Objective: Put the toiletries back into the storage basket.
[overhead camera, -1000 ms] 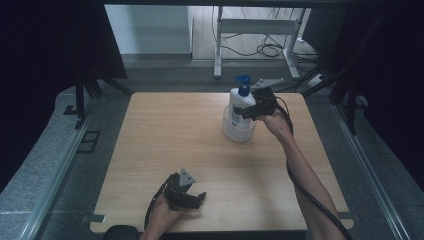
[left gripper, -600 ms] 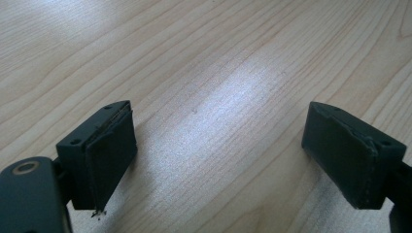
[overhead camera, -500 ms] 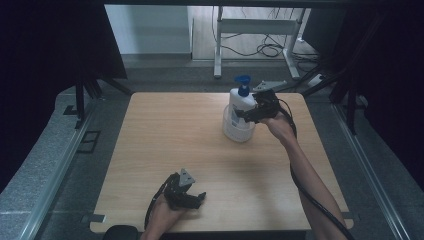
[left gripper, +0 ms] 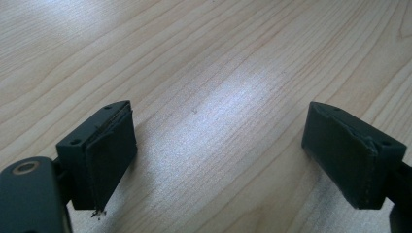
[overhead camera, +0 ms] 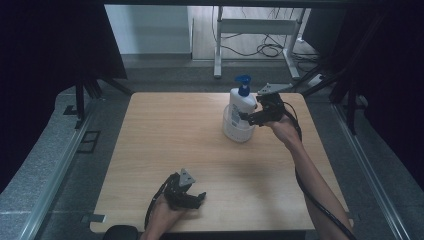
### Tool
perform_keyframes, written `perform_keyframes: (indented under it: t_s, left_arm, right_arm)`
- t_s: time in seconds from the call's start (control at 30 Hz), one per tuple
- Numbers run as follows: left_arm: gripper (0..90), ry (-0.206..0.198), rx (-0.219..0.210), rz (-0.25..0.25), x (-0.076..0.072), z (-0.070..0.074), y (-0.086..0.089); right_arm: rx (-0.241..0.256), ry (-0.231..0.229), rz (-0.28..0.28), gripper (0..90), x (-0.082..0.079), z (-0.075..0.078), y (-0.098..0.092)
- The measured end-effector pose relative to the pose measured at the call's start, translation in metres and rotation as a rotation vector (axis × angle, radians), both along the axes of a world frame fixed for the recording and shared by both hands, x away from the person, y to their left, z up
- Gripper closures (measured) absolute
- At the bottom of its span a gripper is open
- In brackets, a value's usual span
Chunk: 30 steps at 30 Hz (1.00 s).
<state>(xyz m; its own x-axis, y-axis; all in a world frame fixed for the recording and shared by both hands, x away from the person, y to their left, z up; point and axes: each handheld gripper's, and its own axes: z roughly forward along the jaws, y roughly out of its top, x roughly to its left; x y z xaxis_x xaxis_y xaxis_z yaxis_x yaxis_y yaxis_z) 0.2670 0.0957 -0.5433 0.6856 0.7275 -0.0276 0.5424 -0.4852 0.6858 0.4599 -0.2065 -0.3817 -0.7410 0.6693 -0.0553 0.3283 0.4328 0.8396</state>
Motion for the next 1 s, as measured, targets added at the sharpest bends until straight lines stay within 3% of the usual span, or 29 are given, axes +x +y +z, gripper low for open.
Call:
perform_keyframes:
  t_s: [0.6, 1.0]
  left_arm:
    - [11.7, 0.0, 0.002, 0.0, 0.0, 0.0, 0.0]
    - [11.7, -0.003, 0.005, -0.003, 0.0, 0.0, 0.0]
  right_arm:
    - [-0.022, 0.004, 0.017, 2.4, -0.024, -0.001, -0.015]
    - [-0.036, 0.025, 0.02, 1.7, -0.042, -0.01, -0.026]
